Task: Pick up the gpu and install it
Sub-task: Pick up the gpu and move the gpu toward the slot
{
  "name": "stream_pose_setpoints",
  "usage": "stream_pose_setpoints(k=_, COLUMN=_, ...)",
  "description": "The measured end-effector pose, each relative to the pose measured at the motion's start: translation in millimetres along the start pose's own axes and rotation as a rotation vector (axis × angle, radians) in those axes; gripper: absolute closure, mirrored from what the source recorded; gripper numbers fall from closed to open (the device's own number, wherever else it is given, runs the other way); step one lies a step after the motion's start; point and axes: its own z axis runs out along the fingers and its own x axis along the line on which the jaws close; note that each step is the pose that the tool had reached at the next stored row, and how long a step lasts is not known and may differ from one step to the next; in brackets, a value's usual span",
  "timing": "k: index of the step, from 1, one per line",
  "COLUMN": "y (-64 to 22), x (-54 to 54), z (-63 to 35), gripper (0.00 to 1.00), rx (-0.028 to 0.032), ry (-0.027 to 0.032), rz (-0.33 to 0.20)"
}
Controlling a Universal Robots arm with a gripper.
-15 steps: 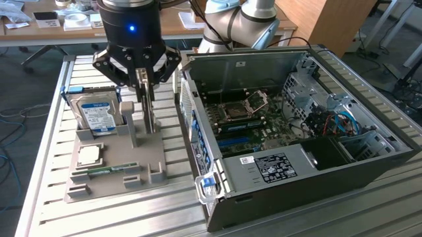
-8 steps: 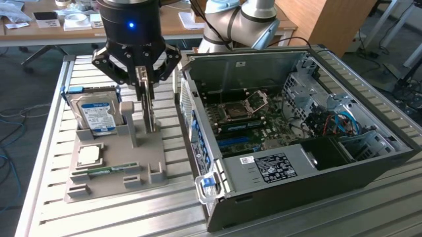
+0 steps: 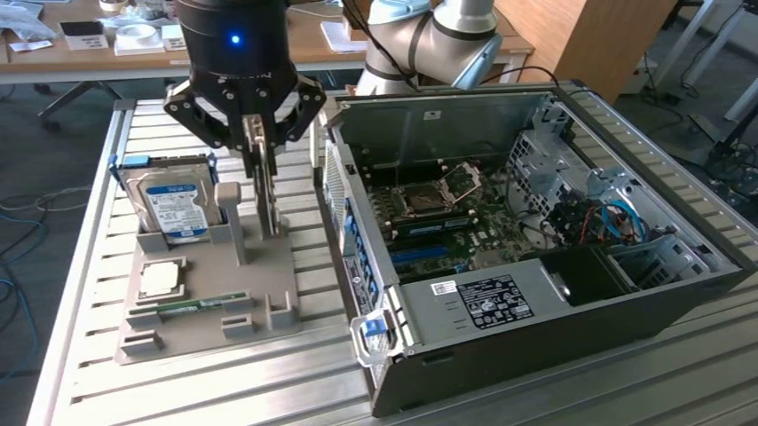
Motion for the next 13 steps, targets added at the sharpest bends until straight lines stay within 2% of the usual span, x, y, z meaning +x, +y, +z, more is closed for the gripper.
stream_pose_setpoints(k=13, y=0.1, x=-0.1, z=-0.9, gripper=0.73, rx=0.0, ry=0.0, rz=0.0)
